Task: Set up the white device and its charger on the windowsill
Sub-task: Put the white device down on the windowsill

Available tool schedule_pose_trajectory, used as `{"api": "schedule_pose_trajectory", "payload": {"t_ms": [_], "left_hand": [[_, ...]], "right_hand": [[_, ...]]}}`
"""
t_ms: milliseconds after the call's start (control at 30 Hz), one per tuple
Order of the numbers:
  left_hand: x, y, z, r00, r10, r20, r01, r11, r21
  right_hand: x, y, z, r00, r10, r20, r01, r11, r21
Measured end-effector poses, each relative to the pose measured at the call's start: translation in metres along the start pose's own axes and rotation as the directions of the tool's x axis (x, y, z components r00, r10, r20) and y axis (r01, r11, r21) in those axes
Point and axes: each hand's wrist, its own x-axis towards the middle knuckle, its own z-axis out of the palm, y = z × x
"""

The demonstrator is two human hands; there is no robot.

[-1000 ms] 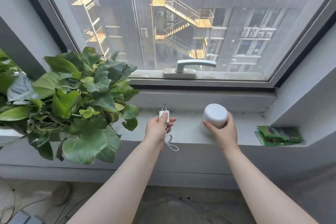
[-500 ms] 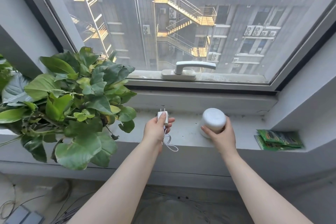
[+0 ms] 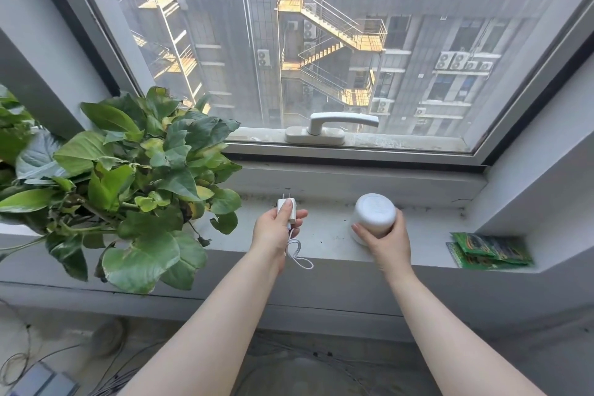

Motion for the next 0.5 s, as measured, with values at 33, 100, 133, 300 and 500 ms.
{"api": "schedule_pose_trajectory", "payload": {"t_ms": [33,100,133,300,500], "left_hand": [[-0.0004,0.0002,-0.0001,1.000,0.000,-0.001,0.000,1.000,-0.001],[-0.0007,0.0009,-0.0001,1.000,-0.004,-0.002,0.004,1.000,-0.001],[-0.0008,0.0014,-0.0001,1.000,-0.006,0.000,0.006,1.000,-0.004],[-0.0027,0.0035,0.0002,1.000,-0.002,0.005,0.002,1.000,-0.012],[-0.0056,0.0068,0.0006,1.000,-0.010,0.024,0.010,1.000,-0.013]], "right_hand": [[-0.0004,-0.0010,0.0001,1.000,-0.002,0.000,0.002,1.000,0.000],[-0.0011,-0.0019,0.0002,1.000,-0.003,-0.001,0.003,1.000,0.003],[-0.0016,-0.0027,0.0002,1.000,-0.001,-0.004,0.001,1.000,0.003],[-0.0017,-0.0013,0.0014,1.000,0.004,-0.012,-0.003,1.000,0.017],[0.0010,0.0059,-0.0063,1.000,-0.015,0.002,0.015,1.000,0.006]]}}
